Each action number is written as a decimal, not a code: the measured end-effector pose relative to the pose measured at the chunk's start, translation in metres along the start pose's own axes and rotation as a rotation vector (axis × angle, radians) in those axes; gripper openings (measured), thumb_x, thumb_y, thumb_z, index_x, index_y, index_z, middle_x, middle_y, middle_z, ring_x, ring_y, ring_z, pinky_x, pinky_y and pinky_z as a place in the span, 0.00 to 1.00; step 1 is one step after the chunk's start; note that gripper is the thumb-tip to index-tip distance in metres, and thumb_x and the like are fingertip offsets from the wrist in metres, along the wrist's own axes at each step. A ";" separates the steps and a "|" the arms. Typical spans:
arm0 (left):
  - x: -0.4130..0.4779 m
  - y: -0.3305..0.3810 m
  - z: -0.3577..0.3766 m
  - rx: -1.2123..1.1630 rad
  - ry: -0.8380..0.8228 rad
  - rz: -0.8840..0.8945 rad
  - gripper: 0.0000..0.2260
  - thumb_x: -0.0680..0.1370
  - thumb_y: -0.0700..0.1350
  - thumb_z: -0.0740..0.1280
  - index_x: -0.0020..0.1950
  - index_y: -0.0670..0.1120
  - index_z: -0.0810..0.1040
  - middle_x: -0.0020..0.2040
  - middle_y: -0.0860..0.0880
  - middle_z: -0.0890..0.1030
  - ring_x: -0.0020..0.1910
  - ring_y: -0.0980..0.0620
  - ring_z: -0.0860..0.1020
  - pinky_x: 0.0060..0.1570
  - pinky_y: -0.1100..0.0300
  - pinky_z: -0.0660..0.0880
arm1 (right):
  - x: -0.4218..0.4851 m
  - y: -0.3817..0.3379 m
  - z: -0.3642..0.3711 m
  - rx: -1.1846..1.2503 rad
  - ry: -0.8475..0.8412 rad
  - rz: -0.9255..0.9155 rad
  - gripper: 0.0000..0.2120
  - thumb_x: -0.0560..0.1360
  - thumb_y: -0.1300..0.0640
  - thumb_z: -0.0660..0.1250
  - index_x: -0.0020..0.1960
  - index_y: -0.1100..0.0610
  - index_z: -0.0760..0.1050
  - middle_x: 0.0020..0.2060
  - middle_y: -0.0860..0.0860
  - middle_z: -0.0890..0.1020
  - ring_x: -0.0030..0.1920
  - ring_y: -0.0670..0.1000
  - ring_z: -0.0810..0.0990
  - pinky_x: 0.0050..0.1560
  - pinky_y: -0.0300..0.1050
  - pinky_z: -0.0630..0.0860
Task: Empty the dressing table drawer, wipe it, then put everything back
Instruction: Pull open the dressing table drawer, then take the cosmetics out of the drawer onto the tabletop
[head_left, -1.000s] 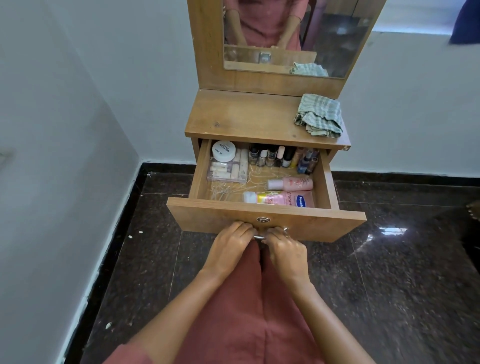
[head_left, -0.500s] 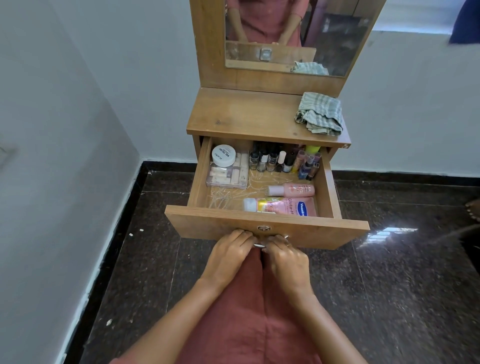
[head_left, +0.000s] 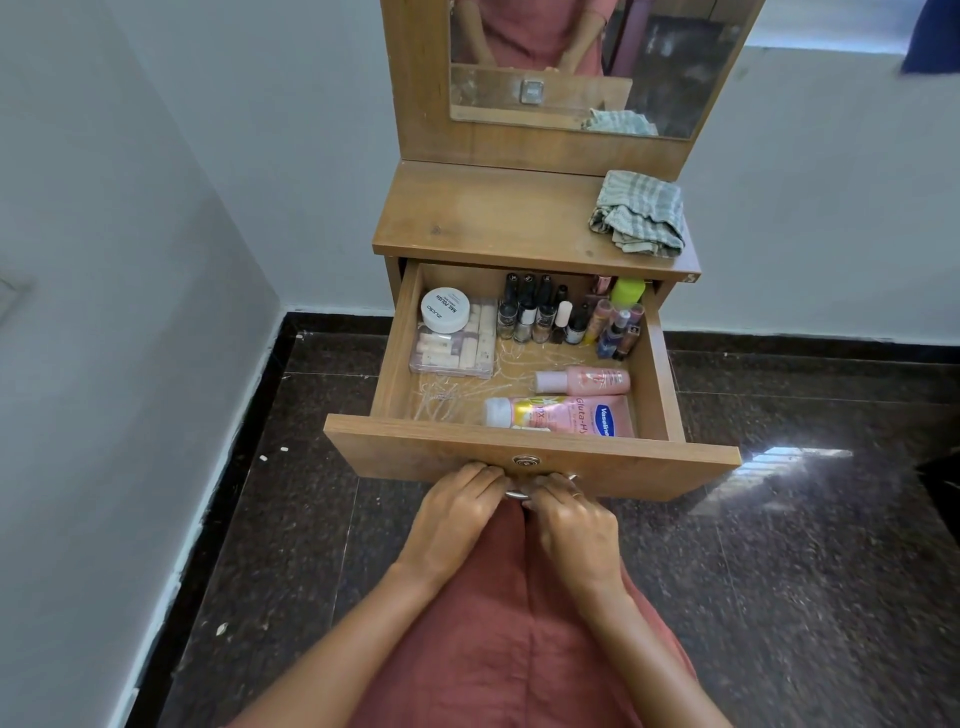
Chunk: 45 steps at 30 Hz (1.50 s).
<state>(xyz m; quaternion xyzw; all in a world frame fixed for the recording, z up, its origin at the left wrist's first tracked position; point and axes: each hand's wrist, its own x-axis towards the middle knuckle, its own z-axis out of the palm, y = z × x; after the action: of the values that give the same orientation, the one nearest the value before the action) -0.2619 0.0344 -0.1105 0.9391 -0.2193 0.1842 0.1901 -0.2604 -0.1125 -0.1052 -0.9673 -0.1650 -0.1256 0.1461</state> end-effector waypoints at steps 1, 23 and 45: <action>-0.001 0.001 -0.001 -0.001 0.004 0.003 0.13 0.68 0.41 0.59 0.42 0.46 0.83 0.41 0.51 0.84 0.46 0.57 0.71 0.42 0.63 0.76 | -0.001 -0.001 -0.001 0.009 0.001 0.001 0.12 0.66 0.56 0.59 0.37 0.50 0.81 0.35 0.44 0.84 0.38 0.43 0.83 0.32 0.34 0.74; -0.017 0.010 -0.003 0.012 0.032 0.000 0.12 0.69 0.40 0.60 0.42 0.45 0.83 0.41 0.50 0.84 0.46 0.56 0.72 0.49 0.60 0.71 | -0.019 -0.007 -0.003 -0.034 0.068 -0.014 0.11 0.66 0.56 0.59 0.37 0.52 0.81 0.35 0.45 0.84 0.39 0.45 0.84 0.47 0.41 0.67; 0.049 0.015 -0.059 -0.254 0.067 -0.058 0.10 0.76 0.47 0.62 0.45 0.45 0.81 0.42 0.51 0.83 0.45 0.56 0.77 0.47 0.64 0.73 | 0.033 0.008 -0.073 0.316 0.041 0.020 0.11 0.71 0.48 0.62 0.41 0.51 0.81 0.30 0.45 0.83 0.29 0.45 0.80 0.28 0.40 0.73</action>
<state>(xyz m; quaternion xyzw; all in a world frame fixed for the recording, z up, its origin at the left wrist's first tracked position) -0.2437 0.0309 -0.0341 0.9067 -0.2072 0.1805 0.3200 -0.2415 -0.1336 -0.0298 -0.9311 -0.1699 -0.1163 0.3012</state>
